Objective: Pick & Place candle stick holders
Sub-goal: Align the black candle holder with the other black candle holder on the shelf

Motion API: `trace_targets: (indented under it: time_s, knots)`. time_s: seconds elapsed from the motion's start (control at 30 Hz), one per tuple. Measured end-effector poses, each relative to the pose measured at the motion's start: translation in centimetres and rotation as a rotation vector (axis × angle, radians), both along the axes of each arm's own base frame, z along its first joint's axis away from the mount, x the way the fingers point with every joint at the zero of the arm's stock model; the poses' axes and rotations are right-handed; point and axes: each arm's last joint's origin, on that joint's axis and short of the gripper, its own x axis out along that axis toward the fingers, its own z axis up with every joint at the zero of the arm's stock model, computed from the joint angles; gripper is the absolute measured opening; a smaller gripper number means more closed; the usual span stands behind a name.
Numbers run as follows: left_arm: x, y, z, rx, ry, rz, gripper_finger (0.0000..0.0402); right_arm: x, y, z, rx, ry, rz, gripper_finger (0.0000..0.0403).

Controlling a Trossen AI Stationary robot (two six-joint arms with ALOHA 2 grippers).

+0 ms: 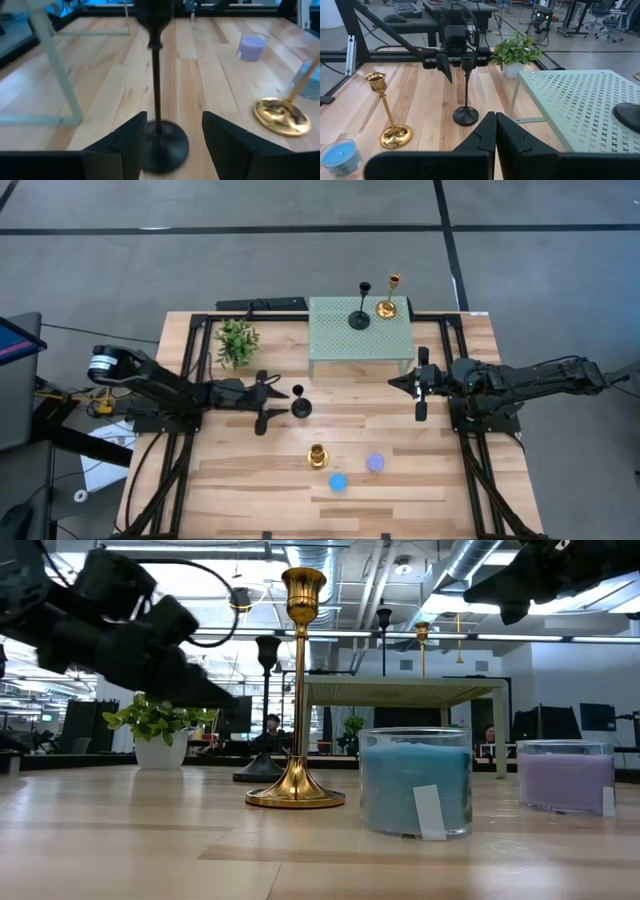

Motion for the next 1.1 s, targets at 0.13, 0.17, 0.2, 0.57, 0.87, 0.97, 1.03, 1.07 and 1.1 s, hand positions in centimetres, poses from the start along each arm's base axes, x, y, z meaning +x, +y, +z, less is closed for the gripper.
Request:
trace_targets:
  time_s: [0.13,0.17,0.2,0.57,0.87,0.97,1.03,1.07,1.1]
  knots:
    - [1.7,-0.1,0.7,0.048,-0.008,-0.007,0.0174,0.0,0.0,0.0,0.002,0.0,-0.001,0.0]
    - [2.0,-0.1,0.7,0.05,-0.006,-0.007,0.0171,0.0,0.0,0.0,0.002,0.0,-0.001,0.0]
    - [2.2,-0.1,0.7,0.05,-0.002,-0.007,0.0167,0.0,0.0,0.0,0.002,0.0,-0.001,0.0]
    - [3.2,0.5,-1.5,-0.001,0.081,0.031,0.0141,0.0,0.0,0.0,0.002,-0.001,0.0,0.0]
    - [3.7,0.8,-2.2,-0.028,0.055,0.048,0.0135,0.0,0.0,0.0,0.002,-0.001,0.0,0.0]
    - [3.7,0.8,-2.5,-0.047,0.067,0.052,0.0135,0.0,0.0,0.0,0.002,-0.001,0.0,0.0]
    - [3.9,0.8,-2.6,-0.049,0.061,0.052,0.0135,0.0,0.0,0.0,0.002,-0.002,0.0,0.0]
    - [4.0,0.8,-2.5,-0.049,0.059,0.052,0.0135,0.0,0.0,0.0,0.002,-0.002,0.0,0.0]
    - [4.2,0.8,-2.5,-0.049,0.054,0.052,0.0135,0.0,0.0,0.0,0.002,-0.003,0.0,0.0]
